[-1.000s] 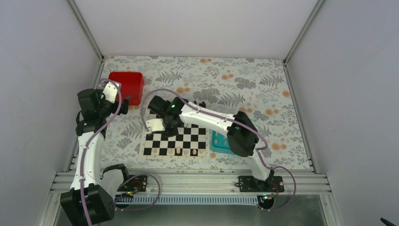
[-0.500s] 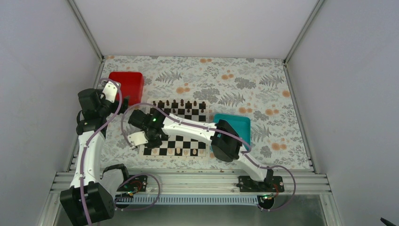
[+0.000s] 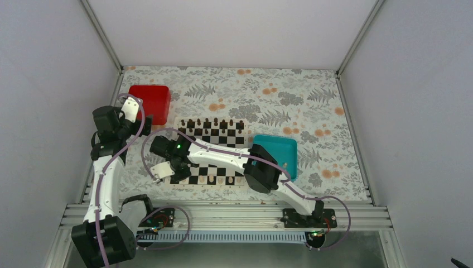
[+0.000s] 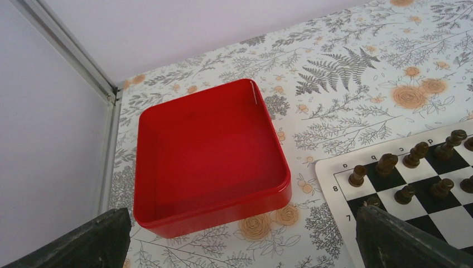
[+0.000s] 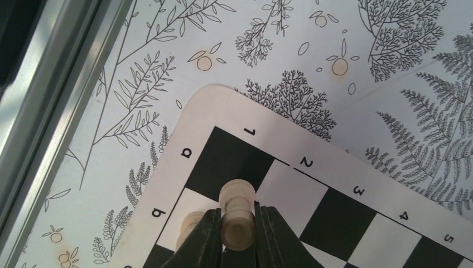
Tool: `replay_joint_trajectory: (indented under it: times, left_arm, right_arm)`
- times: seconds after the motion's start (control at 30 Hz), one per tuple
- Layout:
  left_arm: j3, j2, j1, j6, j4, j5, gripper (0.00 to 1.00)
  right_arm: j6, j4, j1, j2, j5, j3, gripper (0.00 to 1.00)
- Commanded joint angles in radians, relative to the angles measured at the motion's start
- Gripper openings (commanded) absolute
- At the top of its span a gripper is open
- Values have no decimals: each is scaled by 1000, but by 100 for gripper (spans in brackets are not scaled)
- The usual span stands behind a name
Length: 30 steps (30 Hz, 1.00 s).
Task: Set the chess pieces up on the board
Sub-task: Place the chess piece on the chessboard.
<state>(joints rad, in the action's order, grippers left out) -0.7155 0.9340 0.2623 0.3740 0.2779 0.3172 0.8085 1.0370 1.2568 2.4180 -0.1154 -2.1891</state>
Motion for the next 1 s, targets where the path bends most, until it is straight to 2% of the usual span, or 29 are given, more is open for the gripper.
replay_joint_trajectory:
  times: [0.0,0.97]
  left_arm:
    - [7,-6,6,-4,-21,-7,100]
    - [13,-8,18,-3,-24,-4,100]
  right_arm:
    - [20,11,15,22,-39,-17,14]
    - [31,-31,22,61,-19,-14,13]
